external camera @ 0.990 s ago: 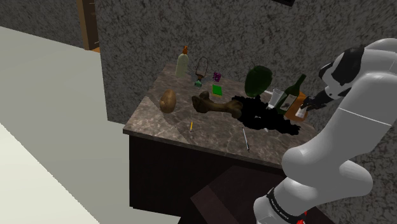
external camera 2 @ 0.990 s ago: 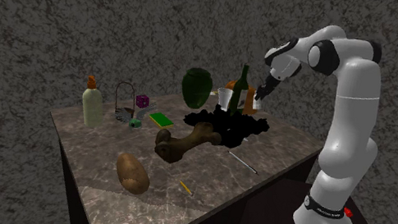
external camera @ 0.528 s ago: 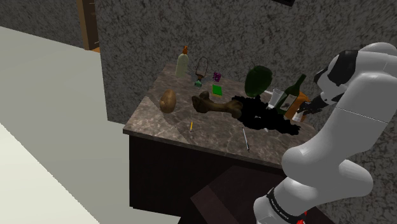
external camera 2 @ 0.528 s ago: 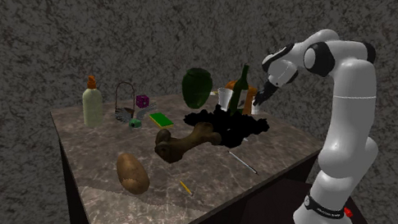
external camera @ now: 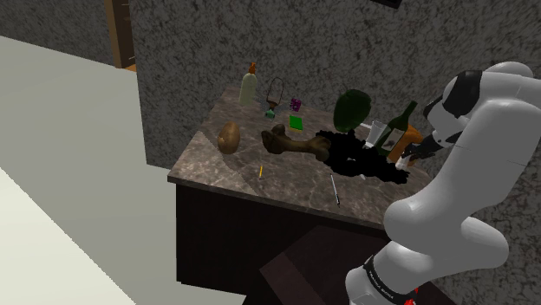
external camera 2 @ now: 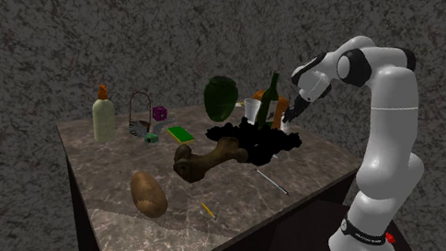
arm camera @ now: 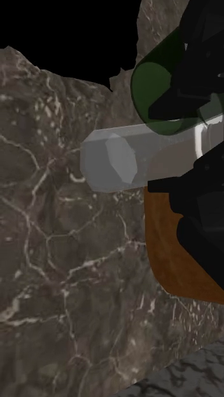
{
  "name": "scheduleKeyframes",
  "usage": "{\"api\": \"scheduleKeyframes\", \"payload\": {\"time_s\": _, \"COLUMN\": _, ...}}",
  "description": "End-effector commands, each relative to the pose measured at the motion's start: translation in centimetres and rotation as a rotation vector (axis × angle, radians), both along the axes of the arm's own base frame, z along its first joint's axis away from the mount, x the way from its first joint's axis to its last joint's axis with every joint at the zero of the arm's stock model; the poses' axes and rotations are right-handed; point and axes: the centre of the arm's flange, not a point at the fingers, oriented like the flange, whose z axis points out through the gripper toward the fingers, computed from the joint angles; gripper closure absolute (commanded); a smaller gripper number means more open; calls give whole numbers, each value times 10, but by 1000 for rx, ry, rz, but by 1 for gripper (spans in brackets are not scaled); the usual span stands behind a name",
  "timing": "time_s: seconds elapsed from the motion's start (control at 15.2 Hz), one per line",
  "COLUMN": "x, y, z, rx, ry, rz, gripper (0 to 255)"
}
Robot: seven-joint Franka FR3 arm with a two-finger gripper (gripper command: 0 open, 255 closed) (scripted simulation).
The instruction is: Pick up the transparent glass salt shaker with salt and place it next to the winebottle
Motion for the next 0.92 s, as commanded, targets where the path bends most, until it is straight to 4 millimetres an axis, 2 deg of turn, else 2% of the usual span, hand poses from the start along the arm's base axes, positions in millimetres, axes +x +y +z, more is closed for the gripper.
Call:
{"api": "scheduleKeyframes", "payload": {"time_s": 0.0, "x": 0, "y": 0, "z": 0, "rx": 0, "ry": 0, "rz": 0, "gripper": 255}}
{"api": "scheduleKeyframes", "payload": {"time_s": 0.2, "x": 0, "y": 0, "z": 0, "rx": 0, "ry": 0, "rz": 0, "gripper": 255}}
{"api": "scheduleKeyframes", "payload": {"time_s": 0.26, "x": 0, "y": 0, "z": 0, "rx": 0, "ry": 0, "rz": 0, "gripper": 0}}
{"api": "scheduleKeyframes", "payload": {"time_s": 0.59, "x": 0, "y": 0, "z": 0, "rx": 0, "ry": 0, "rz": 0, "gripper": 0}}
{"api": "scheduleKeyframes", "payload": {"time_s": 0.86, "x": -17, "y": 8, "z": 46, "rx": 0, "ry": 0, "rz": 0, "gripper": 0}}
